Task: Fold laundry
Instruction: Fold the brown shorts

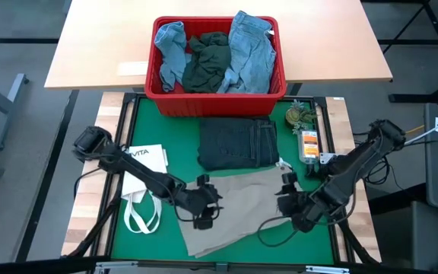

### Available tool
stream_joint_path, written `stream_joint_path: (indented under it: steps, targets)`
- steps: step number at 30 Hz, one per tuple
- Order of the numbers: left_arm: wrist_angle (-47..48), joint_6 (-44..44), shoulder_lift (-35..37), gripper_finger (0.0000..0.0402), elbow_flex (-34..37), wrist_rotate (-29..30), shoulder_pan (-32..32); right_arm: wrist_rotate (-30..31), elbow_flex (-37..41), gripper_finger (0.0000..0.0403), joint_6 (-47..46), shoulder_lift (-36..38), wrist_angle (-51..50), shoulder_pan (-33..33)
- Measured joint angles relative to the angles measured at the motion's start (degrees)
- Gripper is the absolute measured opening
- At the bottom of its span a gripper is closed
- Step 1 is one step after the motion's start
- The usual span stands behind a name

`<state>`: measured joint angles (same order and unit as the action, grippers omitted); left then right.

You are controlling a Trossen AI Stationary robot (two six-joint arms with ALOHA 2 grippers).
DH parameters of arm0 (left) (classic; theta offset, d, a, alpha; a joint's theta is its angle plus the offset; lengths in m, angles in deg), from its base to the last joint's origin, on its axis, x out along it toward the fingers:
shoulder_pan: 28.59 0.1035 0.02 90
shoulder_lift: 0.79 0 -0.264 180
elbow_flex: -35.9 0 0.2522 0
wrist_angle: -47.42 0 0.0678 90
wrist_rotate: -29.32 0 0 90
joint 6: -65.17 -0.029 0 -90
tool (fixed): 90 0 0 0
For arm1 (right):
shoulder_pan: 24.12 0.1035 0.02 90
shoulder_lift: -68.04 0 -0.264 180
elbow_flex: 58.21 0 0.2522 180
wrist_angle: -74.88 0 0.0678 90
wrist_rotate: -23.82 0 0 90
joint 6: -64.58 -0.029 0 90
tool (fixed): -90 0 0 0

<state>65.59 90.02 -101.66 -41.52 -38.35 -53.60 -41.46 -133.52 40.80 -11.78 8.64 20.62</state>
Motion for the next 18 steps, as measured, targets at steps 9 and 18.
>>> stream_joint_path:
  steps: [9,18]
  targets:
    - [1.19,0.05,-8.65,0.0163,0.00,-1.41,5.39,-8.60,9.77,0.0170,-3.21,-6.13,14.54,-0.14]
    - [3.27,0.38,-12.77,0.0163,-0.26,-8.78,6.26,-22.72,13.57,0.0170,-6.84,-12.30,16.70,-0.19]
